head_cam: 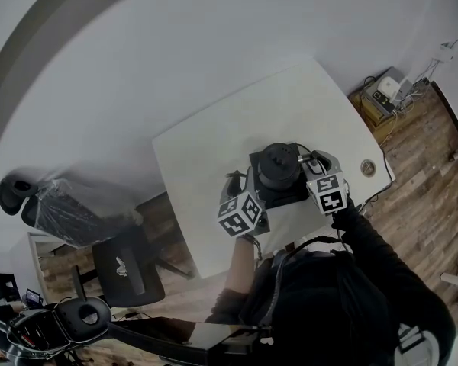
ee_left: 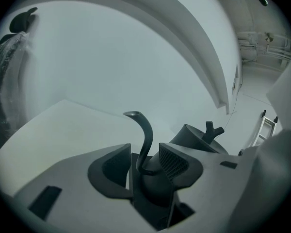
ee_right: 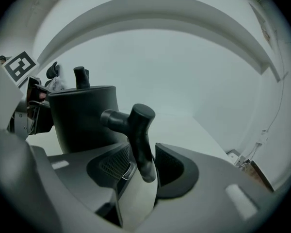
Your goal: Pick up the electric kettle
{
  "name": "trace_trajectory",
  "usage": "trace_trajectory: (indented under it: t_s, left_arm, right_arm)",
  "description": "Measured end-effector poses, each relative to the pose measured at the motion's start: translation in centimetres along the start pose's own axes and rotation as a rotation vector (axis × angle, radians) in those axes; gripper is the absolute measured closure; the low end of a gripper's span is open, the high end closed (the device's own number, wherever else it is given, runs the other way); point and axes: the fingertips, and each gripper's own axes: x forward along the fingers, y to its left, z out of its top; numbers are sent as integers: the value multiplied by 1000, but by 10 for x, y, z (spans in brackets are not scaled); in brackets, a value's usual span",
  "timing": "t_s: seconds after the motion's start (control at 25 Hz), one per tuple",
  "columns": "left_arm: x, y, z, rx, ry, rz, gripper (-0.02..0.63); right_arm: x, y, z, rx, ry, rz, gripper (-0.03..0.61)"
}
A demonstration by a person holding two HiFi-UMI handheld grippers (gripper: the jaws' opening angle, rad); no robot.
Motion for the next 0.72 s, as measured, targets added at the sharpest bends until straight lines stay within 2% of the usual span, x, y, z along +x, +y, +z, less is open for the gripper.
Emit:
trace_trajectory:
  t_s: [0.08, 0.2, 0.28, 0.32, 0.72]
  left_arm:
    - [3, 0, -3, 11, 10, 1, 446]
    - [5, 0, -9, 13, 20, 1, 448]
    - [5, 3, -10, 9, 8, 20, 500]
    - [4, 5, -10, 15, 2, 34, 557]
    - [1, 5, -9, 87, 8, 64, 571]
  right_arm:
    - [2, -1, 1, -8, 7, -14, 422]
    - [2, -3, 0, -36, 8, -43, 467]
    - [2, -4, 0, -62, 4, -59, 471]
    - [3, -4, 0, -72, 6, -64, 474]
    - [-1, -3, 0, -80, 19, -75, 479]
